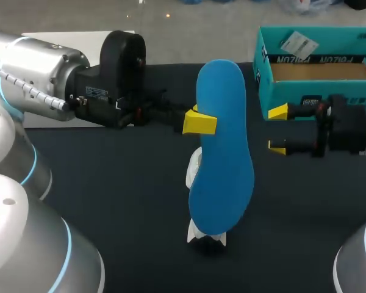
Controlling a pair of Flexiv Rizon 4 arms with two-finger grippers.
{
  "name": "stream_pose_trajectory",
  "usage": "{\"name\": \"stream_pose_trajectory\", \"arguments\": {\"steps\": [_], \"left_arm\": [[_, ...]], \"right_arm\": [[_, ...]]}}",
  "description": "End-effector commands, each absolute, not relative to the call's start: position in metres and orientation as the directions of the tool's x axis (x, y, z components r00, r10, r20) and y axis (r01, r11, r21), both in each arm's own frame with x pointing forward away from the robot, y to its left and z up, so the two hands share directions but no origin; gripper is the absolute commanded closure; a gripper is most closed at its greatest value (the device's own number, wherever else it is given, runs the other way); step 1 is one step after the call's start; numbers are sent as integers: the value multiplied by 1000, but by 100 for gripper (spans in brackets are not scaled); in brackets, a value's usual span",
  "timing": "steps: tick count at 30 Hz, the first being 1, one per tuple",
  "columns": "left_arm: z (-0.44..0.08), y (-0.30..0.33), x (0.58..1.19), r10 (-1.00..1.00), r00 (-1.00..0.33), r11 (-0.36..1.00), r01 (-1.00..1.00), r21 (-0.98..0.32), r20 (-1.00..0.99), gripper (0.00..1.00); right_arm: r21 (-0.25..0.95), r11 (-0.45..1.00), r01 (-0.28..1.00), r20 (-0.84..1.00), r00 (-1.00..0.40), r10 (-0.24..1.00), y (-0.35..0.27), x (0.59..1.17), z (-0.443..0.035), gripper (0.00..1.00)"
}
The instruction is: Take the shoe out of the shoebox, open the shoe tongue, remove and reinsert the insole, then place the shoe into the shoebox
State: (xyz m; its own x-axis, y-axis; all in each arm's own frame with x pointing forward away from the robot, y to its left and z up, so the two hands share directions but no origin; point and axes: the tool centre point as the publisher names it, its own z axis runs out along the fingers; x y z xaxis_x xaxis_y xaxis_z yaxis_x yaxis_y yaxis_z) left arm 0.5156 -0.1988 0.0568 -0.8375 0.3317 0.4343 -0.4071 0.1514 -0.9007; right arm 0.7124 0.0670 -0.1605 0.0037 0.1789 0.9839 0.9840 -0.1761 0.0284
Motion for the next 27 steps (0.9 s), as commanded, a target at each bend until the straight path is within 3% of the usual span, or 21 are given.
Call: {"name": "stream_pose_trajectory", "arguments": {"steps": [1, 11, 27], "left_arm": [[57, -199, 515, 330, -838, 154, -407, -900, 435, 100], [57, -199, 515, 330, -838, 154, -407, -900, 435, 100], [12, -171, 564, 221, -972, 148, 108, -983, -74, 100]], "right_arm": [[31, -191, 981, 983, 4, 181, 69, 707, -160, 0], [31, -191, 981, 983, 4, 181, 69, 707, -160, 0], [31, -191, 981, 983, 4, 181, 69, 707, -160, 0]]}}
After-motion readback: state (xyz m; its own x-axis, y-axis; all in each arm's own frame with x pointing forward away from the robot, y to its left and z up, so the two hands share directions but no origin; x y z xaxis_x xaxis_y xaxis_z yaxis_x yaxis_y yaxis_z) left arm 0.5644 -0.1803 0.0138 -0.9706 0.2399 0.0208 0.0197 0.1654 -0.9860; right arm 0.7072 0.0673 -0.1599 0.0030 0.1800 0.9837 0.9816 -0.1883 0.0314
